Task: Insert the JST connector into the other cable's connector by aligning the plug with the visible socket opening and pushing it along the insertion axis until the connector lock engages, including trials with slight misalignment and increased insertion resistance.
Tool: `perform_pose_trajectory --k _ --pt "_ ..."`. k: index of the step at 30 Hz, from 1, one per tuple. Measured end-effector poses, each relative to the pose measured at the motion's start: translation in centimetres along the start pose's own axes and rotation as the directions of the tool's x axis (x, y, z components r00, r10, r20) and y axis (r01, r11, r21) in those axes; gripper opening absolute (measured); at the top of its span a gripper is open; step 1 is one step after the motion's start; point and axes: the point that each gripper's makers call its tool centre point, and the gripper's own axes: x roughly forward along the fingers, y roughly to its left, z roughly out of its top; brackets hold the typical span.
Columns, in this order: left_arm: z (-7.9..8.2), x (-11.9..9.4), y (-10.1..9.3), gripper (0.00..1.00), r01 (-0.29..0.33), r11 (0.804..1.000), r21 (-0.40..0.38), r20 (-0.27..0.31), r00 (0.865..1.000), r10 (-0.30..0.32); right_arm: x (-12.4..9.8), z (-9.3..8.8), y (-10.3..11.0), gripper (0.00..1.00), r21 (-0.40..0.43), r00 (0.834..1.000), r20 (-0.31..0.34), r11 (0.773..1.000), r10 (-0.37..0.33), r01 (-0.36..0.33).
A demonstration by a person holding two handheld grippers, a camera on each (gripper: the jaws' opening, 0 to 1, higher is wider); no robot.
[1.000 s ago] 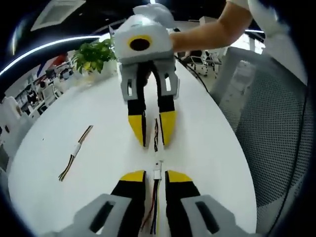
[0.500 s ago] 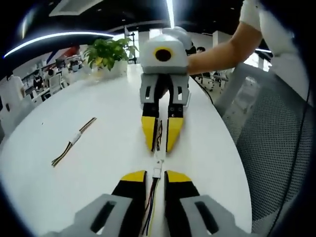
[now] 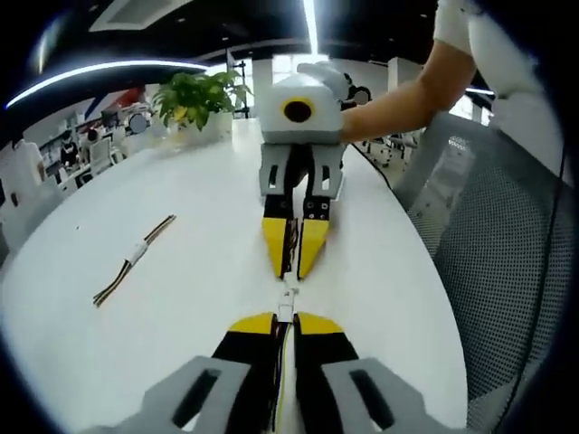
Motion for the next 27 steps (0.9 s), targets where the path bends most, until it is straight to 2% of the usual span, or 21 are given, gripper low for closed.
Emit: perform_pose_trajectory --k 6,10,12,18,27 --pt "1.3 -0.4 0.5 0.0 -0.022 0.999 0.026 0.015 1.0 0.022 -1.1 1.6 -0.8 0.03 0.021 0.998 0.002 0.998 -0.061 0.061" --pt "1.4 -0.4 0.8 0.0 -0.038 0.999 0.036 0.001 0.999 0.038 -1.6 1.8 -1.6 0.03 0.019 0.994 -0.026 0.994 -0.109 0.109" --pt "1.1 -0.3 0.9 0.0 -0.039 0.998 0.05 -0.019 0.999 0.04 -1.6 1.9 -1.6 0.03 0.024 0.993 -0.033 0.993 -0.111 0.111" --pt "1.1 0.0 0.9 0.0 -0.028 0.998 0.055 -0.022 0.999 0.029 -1.0 1.3 -1.3 0.03 0.003 0.991 -0.089 0.995 -0.1 0.101" --pt "0.9 0.0 1.3 0.0 -0.04 0.998 0.051 -0.03 0.999 0.041 -0.8 1.2 -1.4 0.03 0.031 0.989 -0.105 0.994 -0.101 0.104"
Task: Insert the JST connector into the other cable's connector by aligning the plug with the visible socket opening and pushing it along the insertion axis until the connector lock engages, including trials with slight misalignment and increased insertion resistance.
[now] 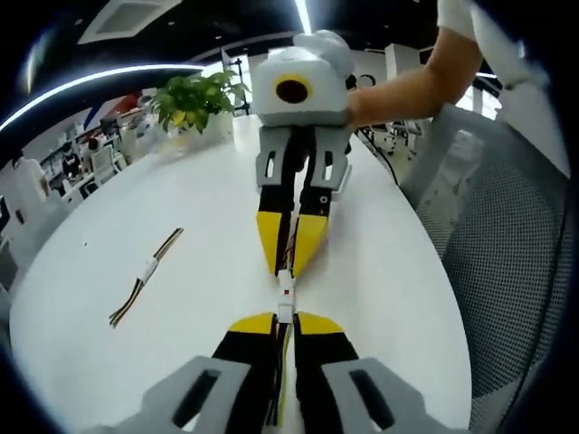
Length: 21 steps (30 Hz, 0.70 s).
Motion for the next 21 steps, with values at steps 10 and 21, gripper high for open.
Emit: perform_pose_trajectory --k 10,21 --pt "0.06 0.07 -0.03 0.0 -0.003 1.0 0.015 -0.01 1.0 0.003 0.36 -0.52 -0.12 0.03 0.018 0.998 -0.067 1.0 -0.008 0.009" --pt "-0.32 0.31 -0.16 0.01 0.006 0.999 0.032 -0.03 1.0 -0.005 0.81 -0.85 -0.28 0.03 0.028 0.991 -0.132 0.999 -0.011 0.015"
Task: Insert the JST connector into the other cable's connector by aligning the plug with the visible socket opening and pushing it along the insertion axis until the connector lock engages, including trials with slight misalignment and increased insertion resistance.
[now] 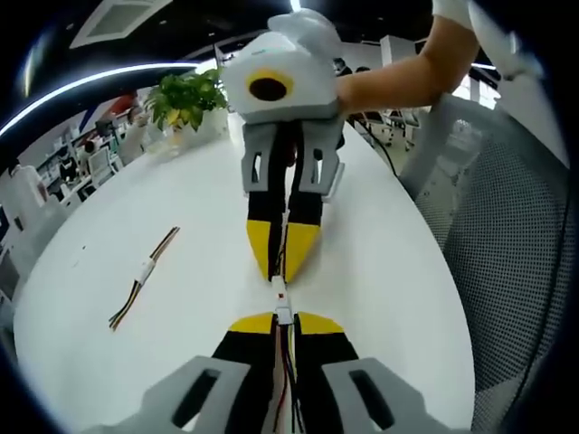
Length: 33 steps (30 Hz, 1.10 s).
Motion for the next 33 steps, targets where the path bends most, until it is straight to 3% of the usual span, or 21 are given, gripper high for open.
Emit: perform_pose_trajectory --k 8,27,33 --pt "-0.13 0.23 -0.02 0.0 0.006 1.0 0.029 -0.02 1.0 -0.005 0.49 -0.05 0.46 0.03 -0.042 0.998 -0.047 0.999 0.028 -0.03" --pt "-0.15 0.71 0.48 0.0 -0.008 1.0 0.003 -0.019 1.0 0.008 0.85 0.22 0.18 0.03 0.045 0.999 -0.043 0.999 0.017 -0.015" --pt "-0.23 0.82 0.46 0.0 -0.009 1.0 0.027 -0.033 0.999 0.01 0.86 0.29 0.27 0.02 0.059 0.999 -0.035 0.998 0.016 -0.014"
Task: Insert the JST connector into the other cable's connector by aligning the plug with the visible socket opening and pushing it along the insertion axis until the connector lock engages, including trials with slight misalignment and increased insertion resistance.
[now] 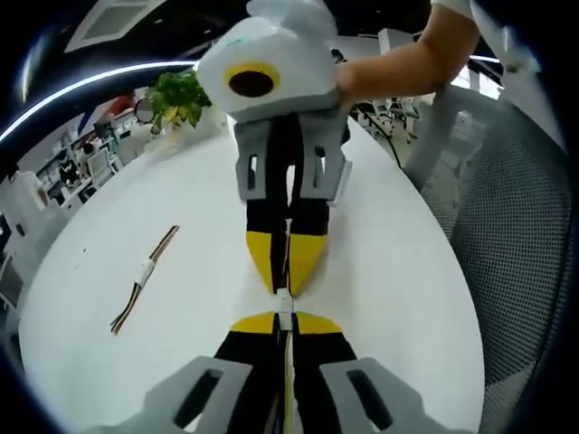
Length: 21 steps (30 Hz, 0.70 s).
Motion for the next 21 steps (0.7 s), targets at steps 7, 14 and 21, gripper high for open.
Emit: perform_pose_trajectory --k 7,14,21 --pt "0.01 0.04 -0.08 0.0 0.002 1.0 0.0 0.003 1.0 -0.002 -0.09 0.02 0.03 0.02 0.023 1.0 0.013 1.0 0.005 -0.006" --pt "-0.1 0.04 -0.06 0.0 0.008 1.0 -0.012 0.005 1.0 -0.008 -0.09 0.02 -0.02 0.02 0.061 1.0 0.02 0.998 0.008 -0.009" --pt "-0.02 -0.02 0.12 0.0 0.026 1.0 -0.016 0.012 1.0 -0.026 -0.2 -0.09 0.07 0.03 0.095 0.998 0.057 0.995 0.004 -0.009"
